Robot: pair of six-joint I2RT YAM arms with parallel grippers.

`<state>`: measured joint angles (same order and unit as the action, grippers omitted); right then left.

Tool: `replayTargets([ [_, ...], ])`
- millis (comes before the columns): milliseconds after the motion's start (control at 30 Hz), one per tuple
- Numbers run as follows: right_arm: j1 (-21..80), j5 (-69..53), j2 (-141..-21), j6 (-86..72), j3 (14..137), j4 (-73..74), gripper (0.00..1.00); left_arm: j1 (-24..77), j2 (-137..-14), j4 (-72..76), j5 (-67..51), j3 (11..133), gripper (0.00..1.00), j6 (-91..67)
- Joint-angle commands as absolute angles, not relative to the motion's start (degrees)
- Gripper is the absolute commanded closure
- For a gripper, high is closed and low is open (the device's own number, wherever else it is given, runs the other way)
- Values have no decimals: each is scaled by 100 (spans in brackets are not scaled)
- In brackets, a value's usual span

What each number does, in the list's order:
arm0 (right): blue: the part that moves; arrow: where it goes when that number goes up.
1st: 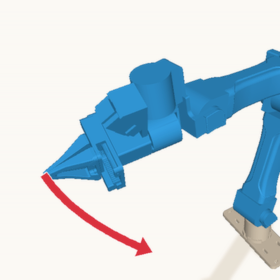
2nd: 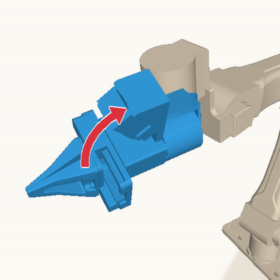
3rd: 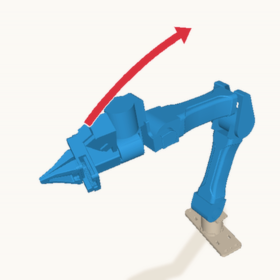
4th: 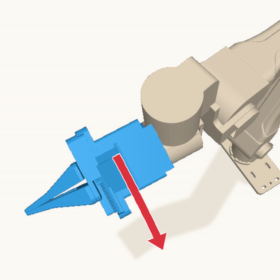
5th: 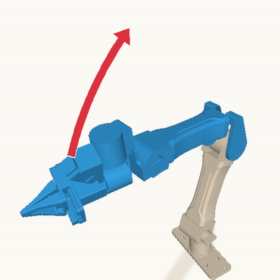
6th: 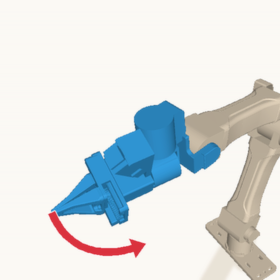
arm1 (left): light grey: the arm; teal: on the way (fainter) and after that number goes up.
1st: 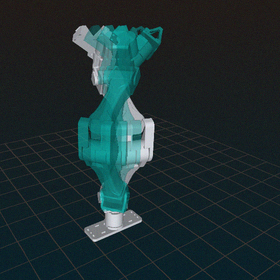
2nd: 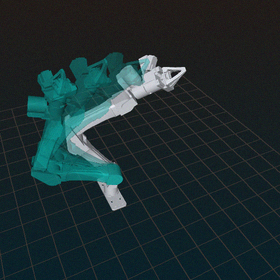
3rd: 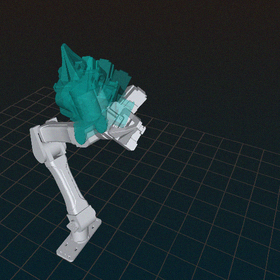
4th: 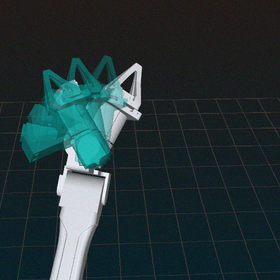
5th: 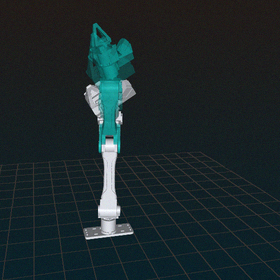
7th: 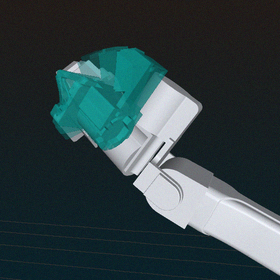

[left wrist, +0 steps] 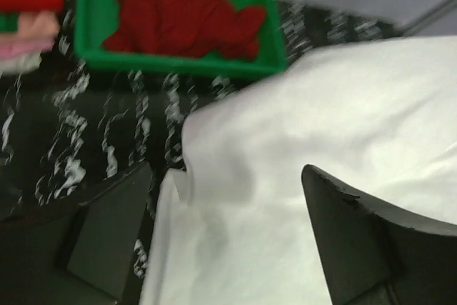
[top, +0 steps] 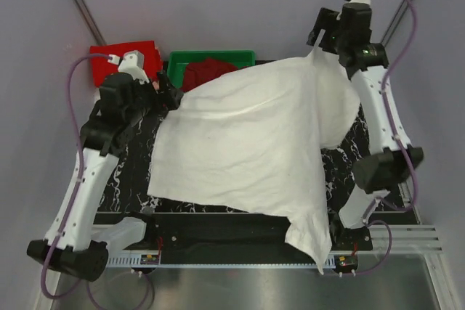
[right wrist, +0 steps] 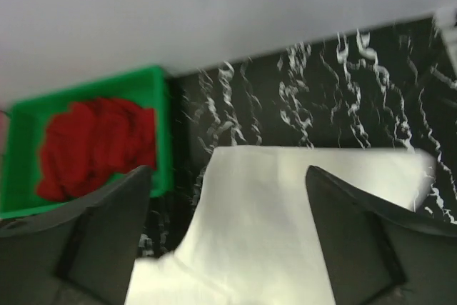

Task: Fold and stack the t-shirts
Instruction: Flatten the tshirt out

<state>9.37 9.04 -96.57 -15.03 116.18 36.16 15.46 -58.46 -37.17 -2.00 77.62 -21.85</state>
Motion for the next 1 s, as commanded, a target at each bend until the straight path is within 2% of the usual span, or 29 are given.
replayTargets([
  [0, 501, -228, -10945, -1645, 13004, 4724, 0, 985, -6416, -4158, -690, 6756, 1, -2865],
  [67, 510, -325, -10978, -1635, 12756, 4870, 0, 949, -6101, -3728, -695, 6191, 1, -3014],
  [200, 510, -352, -9617, -1661, 10752, 3755, 0, 940, -5433, -3480, -598, 5424, 1, -3041],
  [400, 510, -282, -8528, -2029, 8862, 3972, 0, 984, -5169, -3244, -1010, 4730, 1, -3181],
  [533, 510, 210, -8007, -2522, 7580, 4244, 0, 1395, -4948, -2709, -1055, 4158, 1, -3515],
  [633, 457, 466, -8041, -2663, 7147, 4368, 0, 1914, -5228, -2435, -862, 3973, 1, -3726],
  [800, 115, -156, -8543, -2803, 6979, 4501, 0, 2320, -6044, -1549, -1028, 3744, 1, -3999],
  [967, 88, -125, -8701, -2883, 6855, 4482, 0, 2557, -6898, -1099, -1160, 4279, 1, -3859],
])
